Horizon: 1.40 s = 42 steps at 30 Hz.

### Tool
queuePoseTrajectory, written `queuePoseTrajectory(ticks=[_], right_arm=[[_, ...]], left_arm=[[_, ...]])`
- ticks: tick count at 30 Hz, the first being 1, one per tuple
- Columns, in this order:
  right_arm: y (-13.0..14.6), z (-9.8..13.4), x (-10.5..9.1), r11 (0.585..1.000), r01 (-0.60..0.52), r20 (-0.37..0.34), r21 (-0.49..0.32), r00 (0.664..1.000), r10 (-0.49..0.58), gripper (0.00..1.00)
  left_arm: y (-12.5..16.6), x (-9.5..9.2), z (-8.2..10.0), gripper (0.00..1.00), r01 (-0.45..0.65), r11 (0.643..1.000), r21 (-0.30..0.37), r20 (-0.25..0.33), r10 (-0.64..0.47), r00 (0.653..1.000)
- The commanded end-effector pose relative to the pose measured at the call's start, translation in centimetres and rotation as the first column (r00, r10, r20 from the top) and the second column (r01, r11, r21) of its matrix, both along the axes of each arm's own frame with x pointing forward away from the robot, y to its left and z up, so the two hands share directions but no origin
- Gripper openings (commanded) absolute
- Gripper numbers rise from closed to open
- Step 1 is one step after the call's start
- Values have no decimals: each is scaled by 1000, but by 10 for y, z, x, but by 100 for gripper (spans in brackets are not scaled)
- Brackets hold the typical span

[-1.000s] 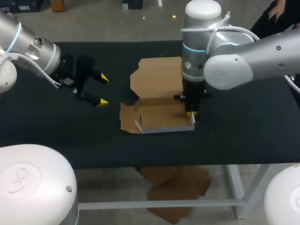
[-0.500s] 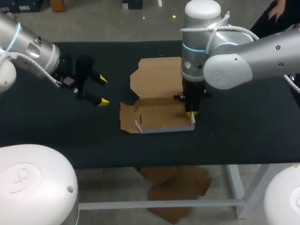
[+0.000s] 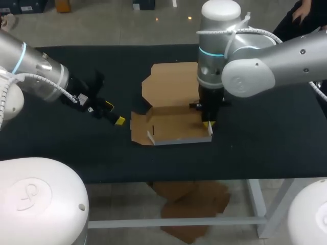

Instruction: Assemble the packaging by folding the flat box into shape, placing the metal phone stand inside, and closing the box properly

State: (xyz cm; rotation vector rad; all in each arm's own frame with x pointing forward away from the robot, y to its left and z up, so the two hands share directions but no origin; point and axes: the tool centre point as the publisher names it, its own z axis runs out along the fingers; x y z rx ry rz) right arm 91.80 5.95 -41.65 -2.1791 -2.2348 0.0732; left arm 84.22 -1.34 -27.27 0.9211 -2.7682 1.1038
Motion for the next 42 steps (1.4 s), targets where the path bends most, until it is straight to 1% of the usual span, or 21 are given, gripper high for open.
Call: queuePoseTrajectory(ticks=[1,3,13,14,15,16,17,18,19,21,22,24,26,27,28,30,31,34,35,36,42], right_arm=[[1,1,1,1000,-1,-4,-1,1000,1,0],[1,1,1,1000,-1,-4,-1,1000,1,0],[1,1,1,1000,-1,-4,-1,1000,1,0],[1,1,1,1000,-1,-4,-1,1000,1,0],[1,1,1,1000,-1,-4,-1,1000,1,0],[1,1,1,1000,-1,-4,-1,1000,1,0],[1,1,1,1000,-1,-4,-1,1000,1,0],[1,1,1,1000,-1,-4,-1,1000,1,0],[1,1,1,1000,-1,-4,-1,1000,1,0],[1,1,1,1000,-1,-4,-1,1000,1,0],[1,1,1,1000,-1,-4,-1,1000,1,0],[1,1,1,1000,-1,-4,-1,1000,1,0],[1,1,1,1000,-1,-4,-1,1000,1,0],[1,1,1,1000,-1,-4,-1,1000,1,0],[1,1,1,1000,-1,-4,-1,1000,1,0],[1,1,1,1000,-1,-4,-1,1000,1,0],[1,1,1,1000,-1,-4,-1,1000,1,0],[1,1,1,1000,-1,-4,-1,1000,1,0],[1,1,1,1000,-1,-4,-1,1000,1,0],[1,1,1,1000,-1,-4,-1,1000,1,0],[1,1,1,1000,-1,-4,-1,1000,1,0]], left_arm=[[-9,0,-26,100,-728,684,-47,-487,620,614],[-14,2,-34,100,-806,591,35,-448,730,516],[-14,2,-34,100,-806,591,35,-448,730,516],[-13,7,-31,100,-849,528,29,-443,768,462],[-14,10,-31,100,-833,550,58,-446,761,471],[-17,10,-32,100,-825,561,74,-434,763,480],[-19,13,-34,100,-831,548,98,-434,775,460],[-22,14,-37,100,-814,568,122,-428,770,473],[-25,17,-42,100,-813,565,139,-423,776,467],[-27,22,-48,100,-798,580,163,-416,774,477],[-28,26,-52,100,-797,578,176,-416,778,472],[-30,32,-59,100,-774,602,195,-418,765,489],[-31,36,-62,98,-752,627,202,-419,749,512],[-31,39,-65,95,-746,633,207,-430,744,512],[-31,40,-66,95,-735,645,209,-427,737,525],[-33,45,-70,81,-715,663,221,-434,724,537],[-34,46,-71,79,-698,680,225,-431,712,554],[-40,49,-76,71,-678,697,236,-431,700,569],[-41,50,-77,66,-670,703,238,-437,694,572],[-41,51,-79,65,-663,709,240,-431,690,582],[-40,55,-88,71,-636,732,245,-439,669,600]])
